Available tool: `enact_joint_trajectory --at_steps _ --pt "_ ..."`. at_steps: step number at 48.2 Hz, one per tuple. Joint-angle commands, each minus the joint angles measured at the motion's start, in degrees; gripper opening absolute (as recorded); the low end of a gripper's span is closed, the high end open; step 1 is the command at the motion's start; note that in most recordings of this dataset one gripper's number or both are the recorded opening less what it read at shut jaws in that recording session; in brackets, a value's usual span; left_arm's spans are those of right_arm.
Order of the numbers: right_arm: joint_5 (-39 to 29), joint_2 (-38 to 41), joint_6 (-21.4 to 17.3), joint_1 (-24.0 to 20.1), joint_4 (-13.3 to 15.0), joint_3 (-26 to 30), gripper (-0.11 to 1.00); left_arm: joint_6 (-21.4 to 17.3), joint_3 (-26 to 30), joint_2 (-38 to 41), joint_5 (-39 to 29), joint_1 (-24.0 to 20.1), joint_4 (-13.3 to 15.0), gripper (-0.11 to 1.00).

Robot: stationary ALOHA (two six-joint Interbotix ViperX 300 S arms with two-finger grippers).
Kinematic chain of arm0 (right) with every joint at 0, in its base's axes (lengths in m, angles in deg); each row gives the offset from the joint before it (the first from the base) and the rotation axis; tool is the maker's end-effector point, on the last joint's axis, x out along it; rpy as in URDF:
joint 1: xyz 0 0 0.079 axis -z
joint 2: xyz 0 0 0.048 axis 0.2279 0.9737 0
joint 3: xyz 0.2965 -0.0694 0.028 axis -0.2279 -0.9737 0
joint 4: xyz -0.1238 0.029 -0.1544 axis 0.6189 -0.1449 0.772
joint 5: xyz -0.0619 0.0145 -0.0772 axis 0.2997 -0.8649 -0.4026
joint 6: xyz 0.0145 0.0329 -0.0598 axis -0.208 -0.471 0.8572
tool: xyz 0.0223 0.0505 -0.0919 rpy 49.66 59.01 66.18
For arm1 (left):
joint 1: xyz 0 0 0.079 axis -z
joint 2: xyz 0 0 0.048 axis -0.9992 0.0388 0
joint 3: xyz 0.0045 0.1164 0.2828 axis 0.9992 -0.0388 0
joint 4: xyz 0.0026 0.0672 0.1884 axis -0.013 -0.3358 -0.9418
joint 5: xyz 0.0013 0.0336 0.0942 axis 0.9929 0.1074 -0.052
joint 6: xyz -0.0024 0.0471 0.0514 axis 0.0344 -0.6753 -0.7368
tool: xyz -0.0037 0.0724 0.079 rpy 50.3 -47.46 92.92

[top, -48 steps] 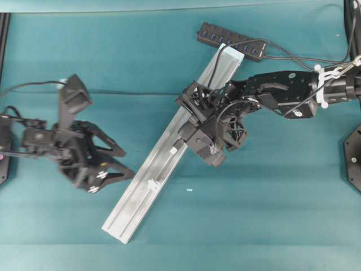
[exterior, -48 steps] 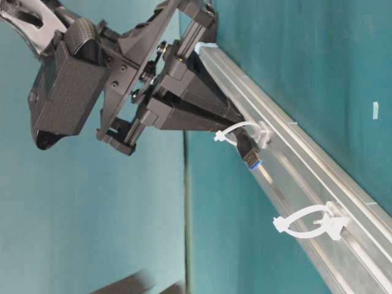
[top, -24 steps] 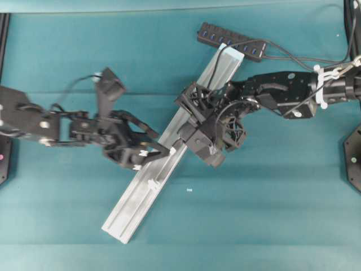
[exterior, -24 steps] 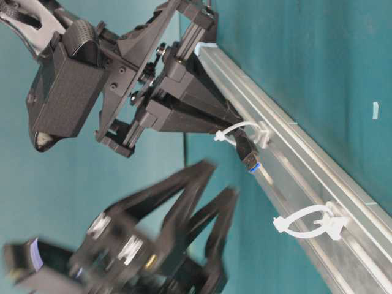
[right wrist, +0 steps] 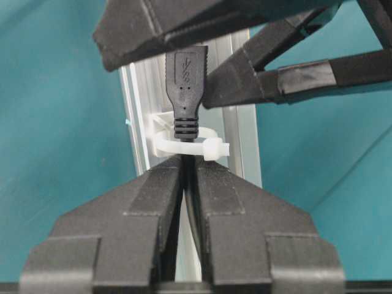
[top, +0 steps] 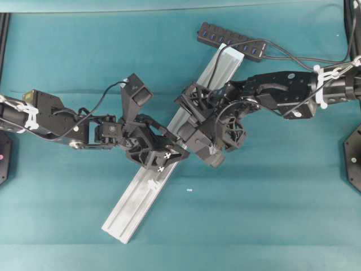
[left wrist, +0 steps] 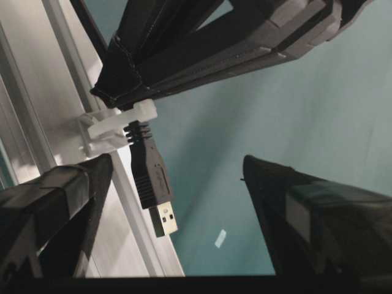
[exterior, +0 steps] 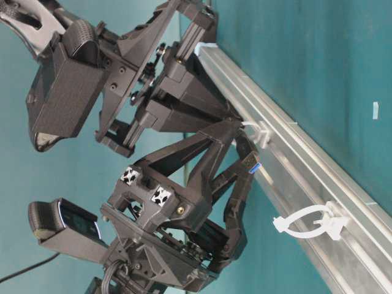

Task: Pass the USB cable through three rings with both arms.
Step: 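Grasp the plug past the second ring with the left gripper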

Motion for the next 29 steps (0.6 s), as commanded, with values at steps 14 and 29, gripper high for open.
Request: enact_joint_trajectory --at_steps 14,29 --pt "0.2 0.1 -1.1 -0.4 -0.2 0.4 0.1 -0.1 1.1 -0.3 0.3 -0.2 -0.3 0.71" --pt "0.4 0.1 -1.2 -0.3 -0.3 0.4 0.1 0.1 1.1 -0.2 -0.3 0.1 -0.3 0.17"
